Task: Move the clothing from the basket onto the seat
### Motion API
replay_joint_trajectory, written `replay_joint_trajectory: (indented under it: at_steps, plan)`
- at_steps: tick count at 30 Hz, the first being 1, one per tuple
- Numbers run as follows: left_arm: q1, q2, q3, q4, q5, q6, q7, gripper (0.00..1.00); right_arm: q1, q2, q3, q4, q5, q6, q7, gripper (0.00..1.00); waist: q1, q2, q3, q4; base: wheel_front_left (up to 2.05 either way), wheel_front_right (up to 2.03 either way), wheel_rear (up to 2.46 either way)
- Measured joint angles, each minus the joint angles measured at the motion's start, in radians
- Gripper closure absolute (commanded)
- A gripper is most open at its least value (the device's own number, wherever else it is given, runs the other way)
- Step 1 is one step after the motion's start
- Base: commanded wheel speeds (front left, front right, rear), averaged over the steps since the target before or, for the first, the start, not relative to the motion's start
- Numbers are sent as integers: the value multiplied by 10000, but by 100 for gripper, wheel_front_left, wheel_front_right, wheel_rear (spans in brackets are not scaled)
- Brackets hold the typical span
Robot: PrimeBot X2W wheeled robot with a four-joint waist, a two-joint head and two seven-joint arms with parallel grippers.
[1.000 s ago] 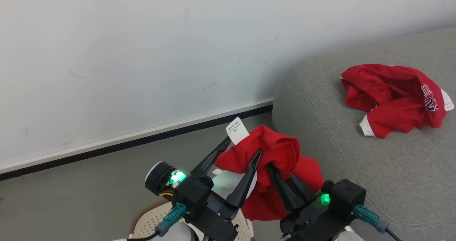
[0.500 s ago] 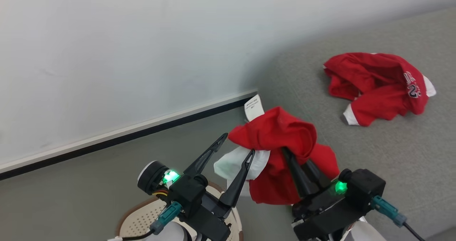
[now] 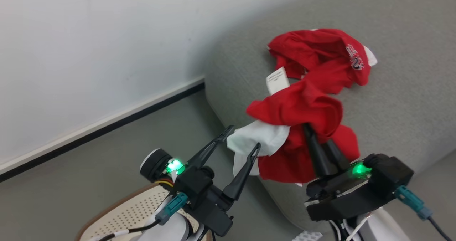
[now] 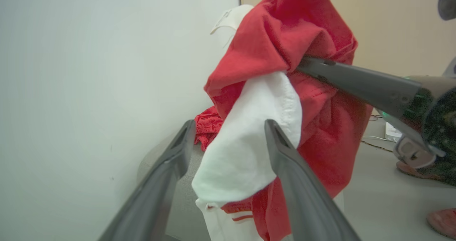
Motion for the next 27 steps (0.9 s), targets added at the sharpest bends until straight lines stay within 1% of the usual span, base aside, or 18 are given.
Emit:
replay_joint_trajectory:
  at_steps: [4,7,8,11,20,27]
  plan:
    - [-372,-52,-203,73,31,-257,58,0,69,77,-583,-284,-194,0,0,100,-1,-1,338,-412,0,0,0]
    - [-618,-111,-349,274,31,-428,65,0,273,209,-1022,-433,-337,0,0,100,0,0,648,-592,0,0,0]
    - [-743,-148,-453,418,31,-527,54,0,419,268,-1313,-564,-416,0,0,100,0,0,821,-703,0,0,0]
    - [-988,-265,-612,629,29,-683,8,0,621,326,-1662,-700,-543,0,0,100,0,0,1029,-844,0,0,0]
    - [-1423,-416,-849,1154,-17,-943,-94,0,844,583,-2040,-1001,-715,0,0,100,0,0,1439,-1035,0,0,0]
    - [-1657,-447,-1007,1283,-12,-957,-102,0,715,656,-2309,-1083,-650,0,0,100,-1,0,1750,-1051,0,0,0]
